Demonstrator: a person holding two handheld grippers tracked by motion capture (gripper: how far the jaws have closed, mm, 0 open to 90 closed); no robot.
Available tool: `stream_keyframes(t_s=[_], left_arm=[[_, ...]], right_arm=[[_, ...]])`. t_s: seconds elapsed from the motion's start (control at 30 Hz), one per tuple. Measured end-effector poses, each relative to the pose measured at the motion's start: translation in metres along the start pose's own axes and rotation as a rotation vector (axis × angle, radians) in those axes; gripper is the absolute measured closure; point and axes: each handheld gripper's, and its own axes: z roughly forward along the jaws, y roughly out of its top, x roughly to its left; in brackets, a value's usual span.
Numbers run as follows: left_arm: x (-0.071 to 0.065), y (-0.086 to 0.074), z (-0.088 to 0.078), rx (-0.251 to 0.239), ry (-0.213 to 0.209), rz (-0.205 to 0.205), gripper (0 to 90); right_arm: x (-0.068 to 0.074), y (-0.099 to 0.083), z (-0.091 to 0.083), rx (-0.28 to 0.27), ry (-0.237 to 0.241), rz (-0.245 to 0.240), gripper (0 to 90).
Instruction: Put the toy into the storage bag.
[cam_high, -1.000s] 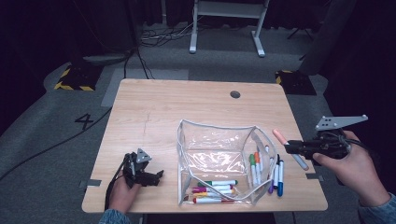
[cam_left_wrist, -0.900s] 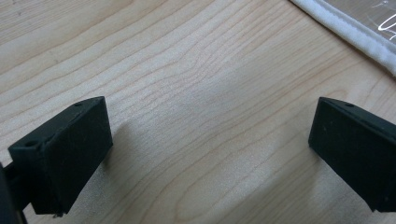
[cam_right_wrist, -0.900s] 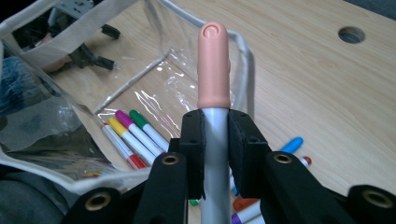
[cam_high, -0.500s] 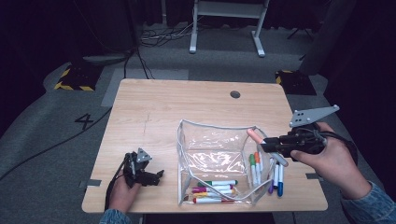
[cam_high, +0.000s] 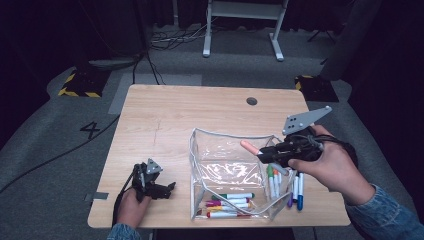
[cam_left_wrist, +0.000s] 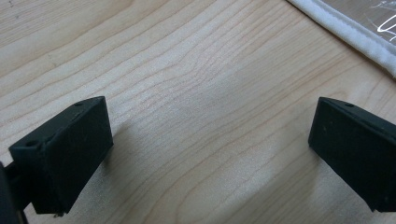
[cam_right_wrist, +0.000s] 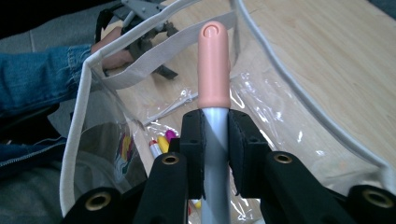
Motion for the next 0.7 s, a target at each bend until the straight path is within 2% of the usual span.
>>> stream_keyframes(t_s=[0.37, 0.7], left_arm=[[0.001, 0.000, 0.000, -0.001, -0.003, 0.001, 0.0], [0.000, 0.000, 0.001, -0.003, -0.002, -0.010, 0.0]], right_arm=[[0.010, 0.018, 0.037, 0.085, 0.065, -0.079, 77.3], [0.016, 0.021, 0.071, 0.161, 0.112, -0.123, 77.3]])
